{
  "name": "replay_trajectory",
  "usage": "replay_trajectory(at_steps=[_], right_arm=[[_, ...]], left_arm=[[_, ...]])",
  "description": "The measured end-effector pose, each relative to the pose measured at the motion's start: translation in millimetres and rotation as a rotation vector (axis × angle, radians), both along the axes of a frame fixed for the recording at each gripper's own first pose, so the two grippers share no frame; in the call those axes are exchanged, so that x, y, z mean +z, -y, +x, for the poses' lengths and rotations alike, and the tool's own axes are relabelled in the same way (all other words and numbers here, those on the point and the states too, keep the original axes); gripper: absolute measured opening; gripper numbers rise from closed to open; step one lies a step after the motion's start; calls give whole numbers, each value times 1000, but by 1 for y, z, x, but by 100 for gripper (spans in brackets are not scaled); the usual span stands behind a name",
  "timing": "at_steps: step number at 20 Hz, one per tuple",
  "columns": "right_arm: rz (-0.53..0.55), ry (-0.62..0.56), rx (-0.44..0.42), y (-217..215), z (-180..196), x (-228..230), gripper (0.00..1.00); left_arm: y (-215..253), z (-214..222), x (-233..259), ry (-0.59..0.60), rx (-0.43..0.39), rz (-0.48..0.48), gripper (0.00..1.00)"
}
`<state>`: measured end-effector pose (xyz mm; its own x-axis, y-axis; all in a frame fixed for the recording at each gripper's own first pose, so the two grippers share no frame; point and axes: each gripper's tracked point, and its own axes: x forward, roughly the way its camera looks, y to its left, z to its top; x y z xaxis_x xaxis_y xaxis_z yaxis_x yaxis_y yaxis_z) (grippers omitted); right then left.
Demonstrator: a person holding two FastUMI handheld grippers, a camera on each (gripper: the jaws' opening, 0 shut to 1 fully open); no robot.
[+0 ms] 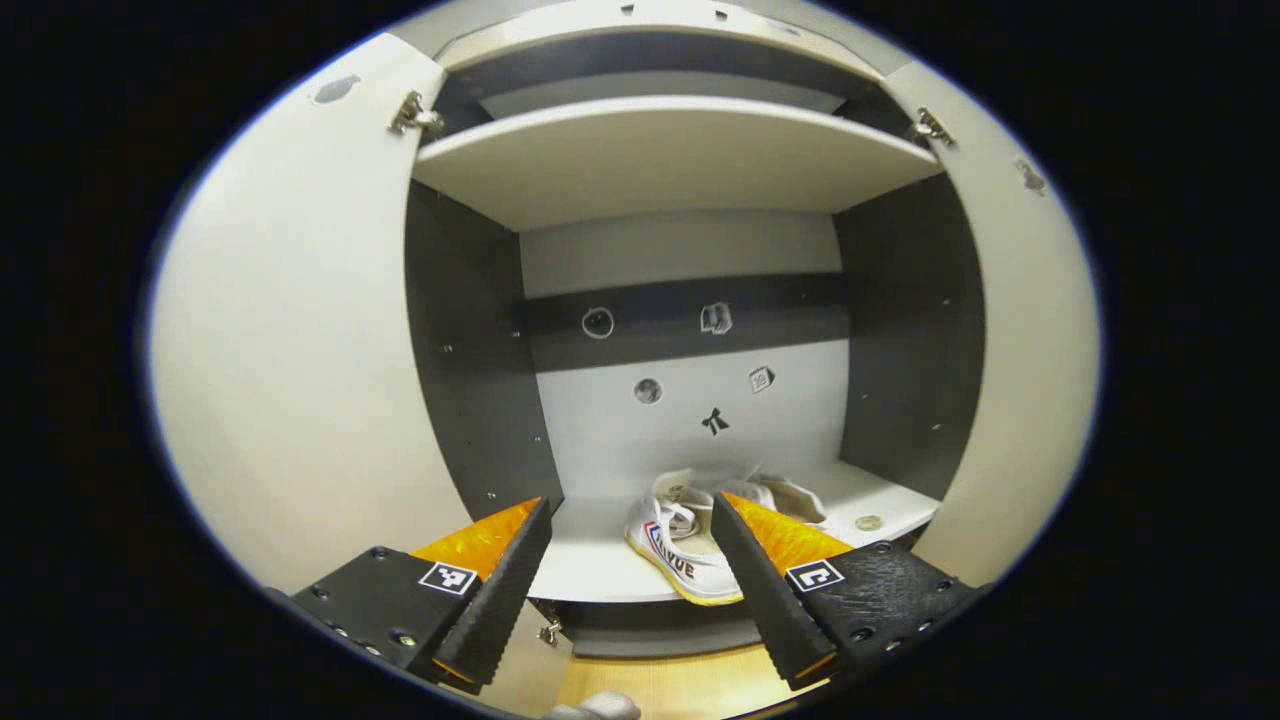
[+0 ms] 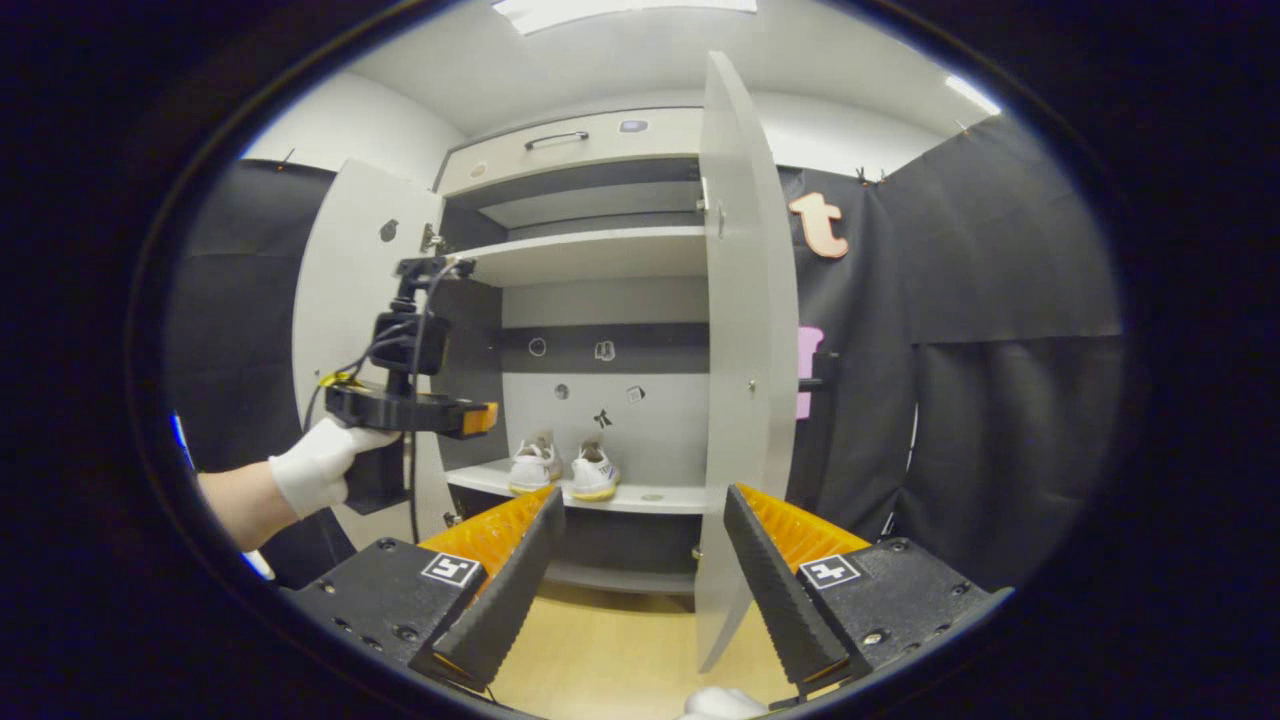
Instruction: Grab one shoe with the right hand and put it into the shoe cabinet, grab the other shoe with the left hand and put it into the shoe cabinet; then close the right door with the right hand and the left door with the left hand.
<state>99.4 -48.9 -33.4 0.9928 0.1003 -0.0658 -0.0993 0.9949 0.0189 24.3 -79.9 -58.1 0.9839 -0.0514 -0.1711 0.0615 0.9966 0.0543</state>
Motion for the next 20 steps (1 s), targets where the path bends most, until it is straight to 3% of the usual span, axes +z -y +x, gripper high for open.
replay_trajectory(at_steps=[4,5,6,10,13,17,20], right_arm=[[22,15,-52,24,-7,7,100],[22,9,-69,31,-8,6,100],[22,4,-85,38,-9,4,100],[14,-7,-155,77,-7,3,100],[28,-6,-219,111,-3,5,100],[14,4,-307,160,14,11,100],[27,2,-318,177,39,15,100]], left_arm=[[2,-55,20,109,6,11,96],[4,-71,23,124,7,3,100],[5,-89,28,128,0,-3,96],[3,-154,27,136,11,5,100],[0,-192,6,88,31,-19,96],[-18,-214,-3,59,73,-7,96],[-23,-219,5,80,99,6,96]])
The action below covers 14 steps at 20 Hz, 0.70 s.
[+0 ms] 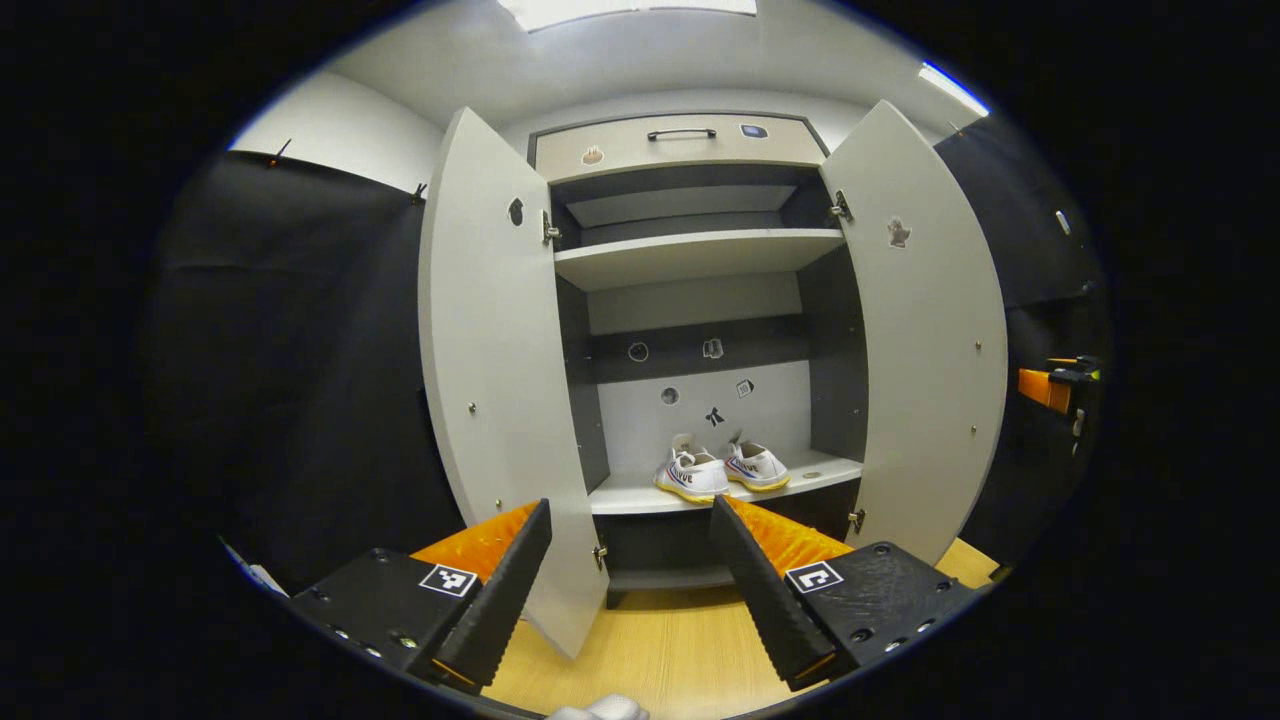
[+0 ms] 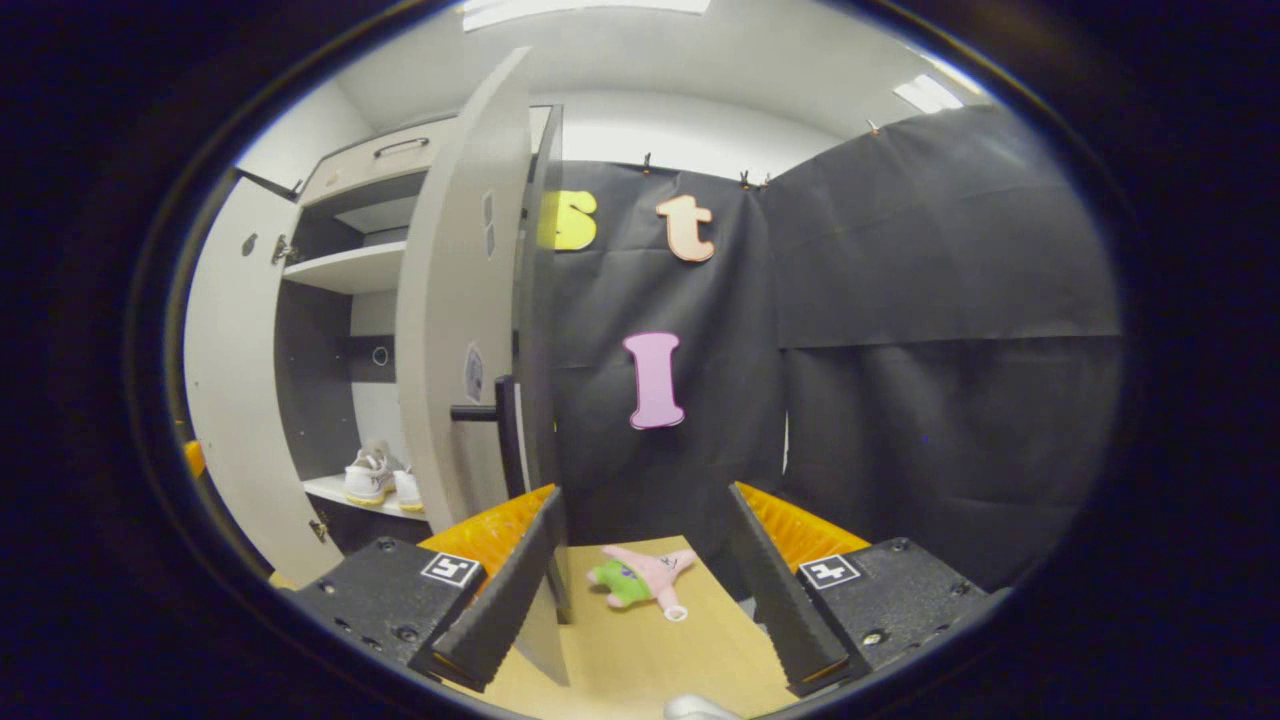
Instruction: Grab one shoe with the right hand and put it into the shoe cabinet, grab the other shoe with the left hand and put it into the shoe cabinet; then close the right door with the right hand and the left door with the left hand.
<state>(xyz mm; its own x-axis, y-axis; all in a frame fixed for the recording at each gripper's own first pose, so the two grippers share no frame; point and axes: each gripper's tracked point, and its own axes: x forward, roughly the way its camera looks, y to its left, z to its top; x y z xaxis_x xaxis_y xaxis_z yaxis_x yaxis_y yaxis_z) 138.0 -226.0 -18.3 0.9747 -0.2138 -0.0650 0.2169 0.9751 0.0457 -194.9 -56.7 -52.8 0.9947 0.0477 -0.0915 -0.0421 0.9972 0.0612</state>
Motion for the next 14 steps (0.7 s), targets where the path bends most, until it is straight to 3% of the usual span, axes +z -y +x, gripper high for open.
replay_trajectory(at_steps=[3,6,7,8,9,12,13,14], right_arm=[[40,-18,29,-1,17,-3,100],[27,-29,63,-11,28,-3,100],[19,-29,63,-11,30,-3,95],[18,-31,82,-16,30,-2,98],[20,-32,81,-18,29,-1,97],[-4,-43,69,-23,30,0,87],[4,-42,67,-26,29,0,93],[5,-40,68,-29,29,0,93]], left_arm=[[-4,-5,4,10,21,-8,100],[-8,-7,7,13,37,-3,96],[-8,-8,7,15,38,-3,96],[-11,-6,6,11,47,1,100],[-14,-7,4,7,60,1,96],[-14,-3,5,1,49,-19,96],[-15,-3,5,2,48,-23,96],[-17,-1,5,4,51,-25,96]])
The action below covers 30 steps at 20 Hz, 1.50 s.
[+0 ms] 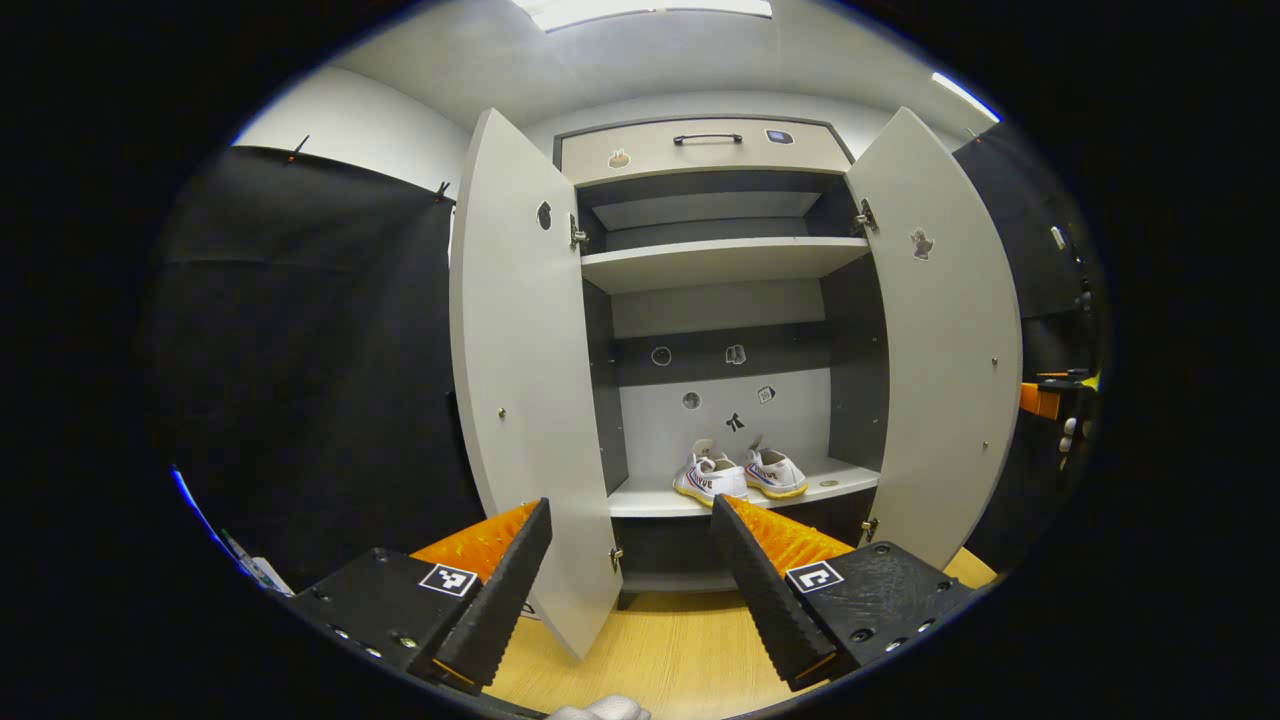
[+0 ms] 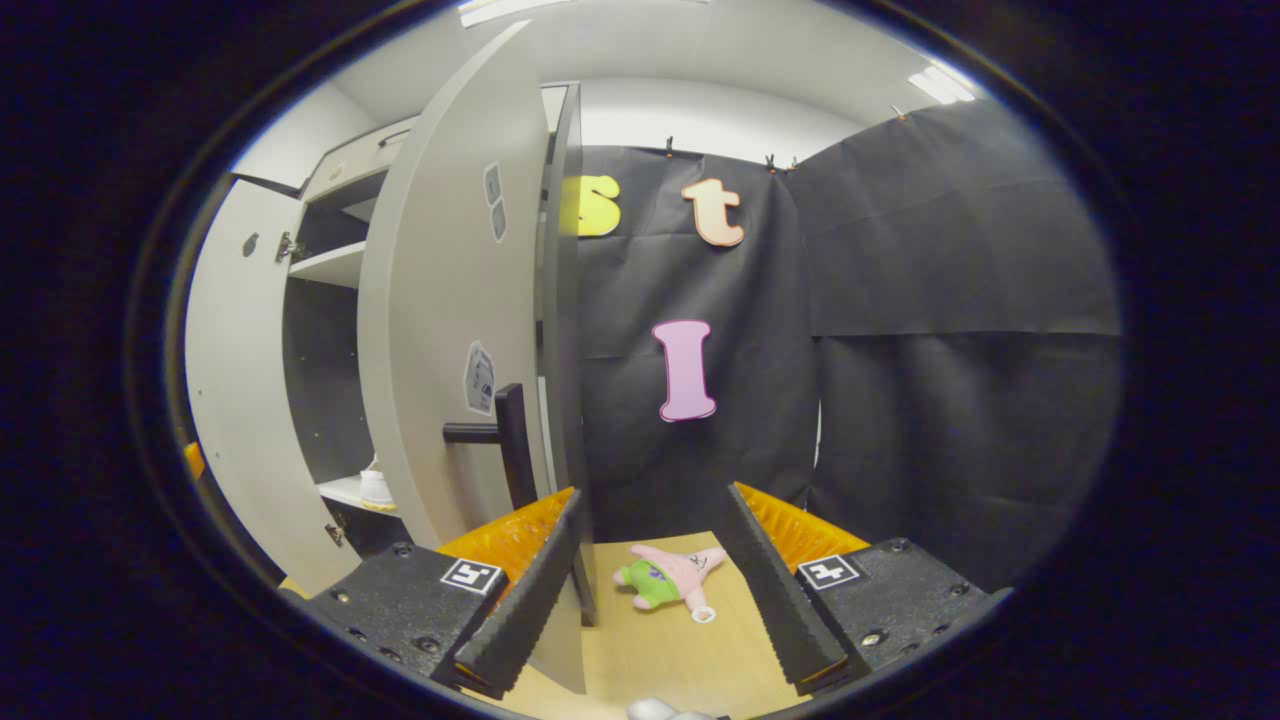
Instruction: Grab one shoe with the right hand and put it into the shoe cabinet, grab the other shoe with the left hand and put it into the shoe cabinet; then close the right door with the right hand and the left door with the left hand.
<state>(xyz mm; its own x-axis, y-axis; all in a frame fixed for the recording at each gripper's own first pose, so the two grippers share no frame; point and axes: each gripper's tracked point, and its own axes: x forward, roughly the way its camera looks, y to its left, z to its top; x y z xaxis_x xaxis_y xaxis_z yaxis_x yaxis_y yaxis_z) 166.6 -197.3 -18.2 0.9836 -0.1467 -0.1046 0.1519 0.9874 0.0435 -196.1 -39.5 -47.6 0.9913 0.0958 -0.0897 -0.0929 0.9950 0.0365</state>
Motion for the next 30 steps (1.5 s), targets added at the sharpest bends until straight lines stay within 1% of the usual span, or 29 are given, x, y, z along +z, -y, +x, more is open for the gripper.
replay_trajectory(at_steps=[2,5,6,7,8,10,11,12,13,14,15,16,18,19,20,21,22,23,24,27,28,29,30], right_arm=[[10,2,12,-11,-1,-1,93],[7,-2,61,-41,-2,-2,93],[2,-2,79,-52,-1,-2,93],[2,-5,101,-65,1,-2,93],[8,-7,124,-79,4,-3,93],[17,-10,174,-106,12,-4,93],[13,-11,195,-119,17,-5,87],[10,-9,216,-133,23,-4,93],[10,-3,241,-147,29,-3,93],[16,0,262,-159,34,-3,89],[21,4,270,-168,37,-1,97],[18,6,277,-173,38,-1,99],[19,14,270,-178,36,4,99],[20,14,269,-181,33,5,99],[19,22,269,-184,29,9,99],[11,26,264,-186,26,12,99],[2,30,257,-187,22,12,98],[-3,33,249,-188,18,14,99],[-4,33,247,-191,11,16,99],[-1,29,257,-202,-8,18,99],[-2,27,258,-206,-15,17,98],[-6,23,261,-209,-22,16,98],[-8,19,260,-211,-30,13,99]], left_arm=[[-7,0,-2,-9,12,2,96],[-12,2,-1,-8,14,8,96],[-16,1,-1,-7,18,8,100],[-20,1,-1,-6,20,6,96],[-25,1,-2,-10,23,5,100],[-34,-3,-3,-14,37,7,100],[-40,-6,-4,-17,46,7,96],[-45,-7,-4,-17,54,7,100],[-50,-9,-4,-18,61,9,100],[-54,-12,-3,-19,69,11,96],[-58,-15,-3,-18,76,12,96],[-61,-16,-3,-19,80,12,100],[-68,-19,-3,-16,87,9,100],[-71,-20,-3,-17,89,7,96],[-73,-19,-2,-17,87,4,96],[-76,-18,-2,-15,86,4,100],[-77,-19,-3,-16,83,5,100],[-79,-18,-3,-13,79,5,100],[-81,-17,-3,-13,75,4,96],[-92,-15,-4,-13,69,2,96],[-98,-14,-4,-12,69,1,100],[-104,-11,-6,-10,72,-5,96],[-115,-7,-8,-16,83,-10,96]])
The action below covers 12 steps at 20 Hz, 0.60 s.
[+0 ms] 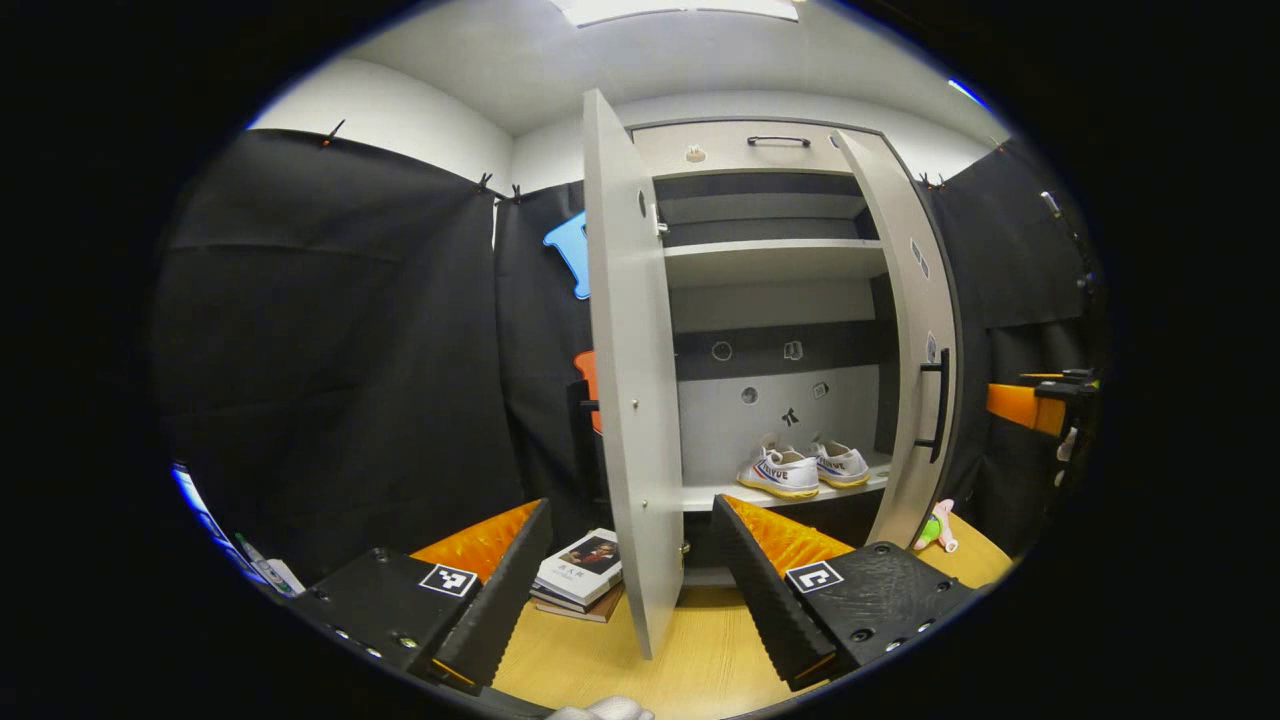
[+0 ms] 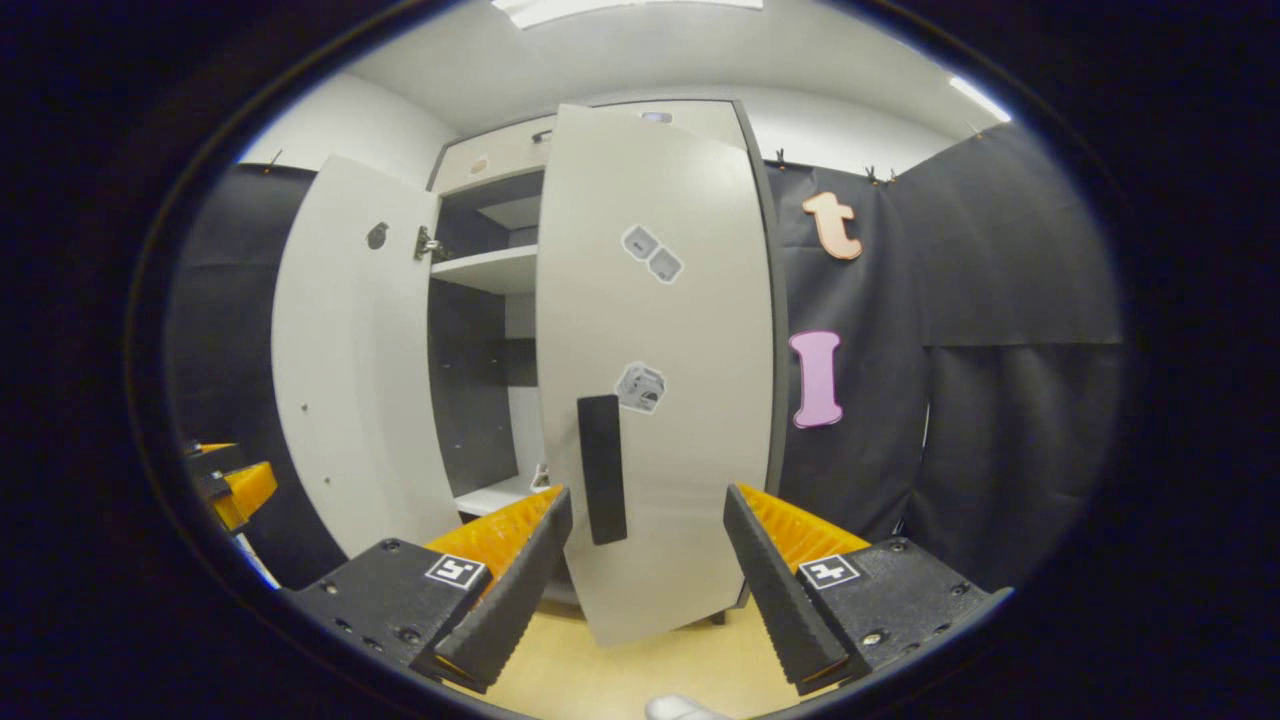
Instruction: Grab one shoe with the right hand and put it into the shoe cabinet, grab the other shoe with the left hand and put it into the shoe cabinet; then close the right door with the right hand and the left door with the left hand.
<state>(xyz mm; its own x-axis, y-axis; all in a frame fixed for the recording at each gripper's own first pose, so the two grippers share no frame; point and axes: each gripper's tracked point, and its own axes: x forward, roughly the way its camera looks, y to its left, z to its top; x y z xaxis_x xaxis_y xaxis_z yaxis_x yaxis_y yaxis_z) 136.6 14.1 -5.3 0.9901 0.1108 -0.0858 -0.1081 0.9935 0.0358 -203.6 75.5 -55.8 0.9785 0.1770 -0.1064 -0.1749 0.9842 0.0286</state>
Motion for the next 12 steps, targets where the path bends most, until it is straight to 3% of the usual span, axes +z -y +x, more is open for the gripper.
replay_trajectory(at_steps=[7,12], right_arm=[[-2,-78,-24,-13,-50,-36,98],[6,-123,-61,-12,-76,-53,99]], left_arm=[[-111,44,-10,24,134,21,96],[-117,88,-35,-3,65,39,95]])
